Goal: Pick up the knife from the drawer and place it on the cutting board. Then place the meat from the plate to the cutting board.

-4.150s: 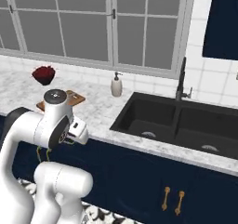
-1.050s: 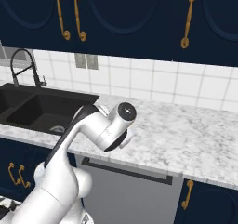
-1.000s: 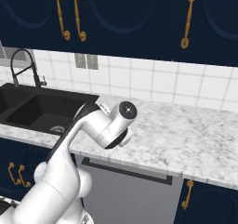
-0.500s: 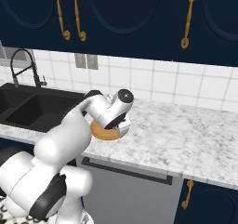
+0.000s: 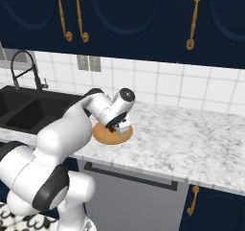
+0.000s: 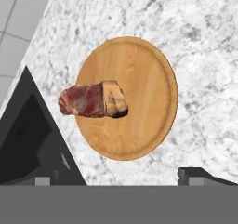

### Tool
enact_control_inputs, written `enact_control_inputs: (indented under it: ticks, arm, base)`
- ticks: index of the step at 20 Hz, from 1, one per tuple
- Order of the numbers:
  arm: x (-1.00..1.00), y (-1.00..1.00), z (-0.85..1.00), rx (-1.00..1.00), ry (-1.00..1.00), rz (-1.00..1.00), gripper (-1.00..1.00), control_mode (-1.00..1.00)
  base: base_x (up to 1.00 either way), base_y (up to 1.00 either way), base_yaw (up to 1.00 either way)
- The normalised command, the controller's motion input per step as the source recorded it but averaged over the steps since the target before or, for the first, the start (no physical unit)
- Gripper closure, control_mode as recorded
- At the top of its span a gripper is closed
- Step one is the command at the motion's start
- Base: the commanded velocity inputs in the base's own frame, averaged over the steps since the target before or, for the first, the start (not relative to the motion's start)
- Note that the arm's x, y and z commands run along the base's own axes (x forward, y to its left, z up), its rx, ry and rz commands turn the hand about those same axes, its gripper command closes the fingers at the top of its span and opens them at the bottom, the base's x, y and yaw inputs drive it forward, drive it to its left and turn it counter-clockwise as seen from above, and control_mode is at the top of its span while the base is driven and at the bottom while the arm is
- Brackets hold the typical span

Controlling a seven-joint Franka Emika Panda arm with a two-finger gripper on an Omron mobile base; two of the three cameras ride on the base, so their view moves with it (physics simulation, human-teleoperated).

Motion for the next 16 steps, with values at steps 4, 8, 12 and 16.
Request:
enact_control_inputs:
  ticks: [4, 8, 12, 16]
  arm:
    - [0.12, 0.09, -0.29, 0.00, 0.00, 0.00, -1.00, -1.00]
    - [0.24, 0.00, -0.31, 0.00, 0.00, 0.00, -1.00, -1.00]
    - [0.44, 0.00, -0.27, 0.00, 0.00, 0.00, -1.00, -1.00]
    - [0.44, 0.00, -0.25, 0.00, 0.00, 0.00, -1.00, -1.00]
  base:
    - [0.00, 0.00, 0.00]
    - [0.00, 0.00, 0.00]
    - [0.00, 0.00, 0.00]
    - [0.00, 0.00, 0.00]
